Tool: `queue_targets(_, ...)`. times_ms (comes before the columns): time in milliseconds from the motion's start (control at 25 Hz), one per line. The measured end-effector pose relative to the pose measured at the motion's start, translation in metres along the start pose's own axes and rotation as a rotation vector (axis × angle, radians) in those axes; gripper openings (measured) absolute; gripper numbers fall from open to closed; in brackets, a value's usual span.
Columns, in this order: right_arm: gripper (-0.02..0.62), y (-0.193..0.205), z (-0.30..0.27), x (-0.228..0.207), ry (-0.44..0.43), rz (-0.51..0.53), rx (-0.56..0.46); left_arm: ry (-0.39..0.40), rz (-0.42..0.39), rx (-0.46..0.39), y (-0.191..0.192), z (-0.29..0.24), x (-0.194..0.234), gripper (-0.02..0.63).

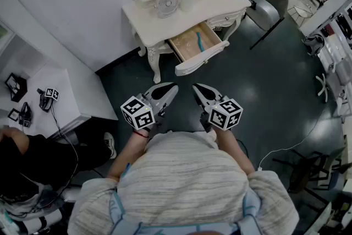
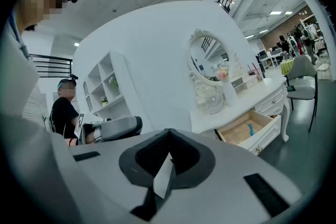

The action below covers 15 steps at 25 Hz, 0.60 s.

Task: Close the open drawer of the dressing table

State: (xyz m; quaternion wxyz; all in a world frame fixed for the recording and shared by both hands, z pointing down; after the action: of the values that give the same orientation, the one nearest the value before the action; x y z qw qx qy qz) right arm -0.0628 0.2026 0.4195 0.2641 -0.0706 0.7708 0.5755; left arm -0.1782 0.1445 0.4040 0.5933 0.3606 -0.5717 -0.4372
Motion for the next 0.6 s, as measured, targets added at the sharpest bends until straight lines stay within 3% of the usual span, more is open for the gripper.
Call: queue_targets(600,0.009,0.004,-0.011,0.007,-0.018,-0.004,0.015,-0.013,0.012,-0.006,0.001,0.011,0.007,0.02)
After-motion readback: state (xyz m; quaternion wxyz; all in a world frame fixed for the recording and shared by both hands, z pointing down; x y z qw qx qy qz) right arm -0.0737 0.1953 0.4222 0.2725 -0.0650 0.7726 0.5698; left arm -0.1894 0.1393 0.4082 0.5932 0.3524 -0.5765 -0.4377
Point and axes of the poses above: the fingertips, and each gripper's own axes: z backward along the fingers, x to its left, y out of its underside, the point moved 4 cm from there along z, backward along the fingers, and after that the axes turned 6 degrees about -z, right-handed, at the moved point
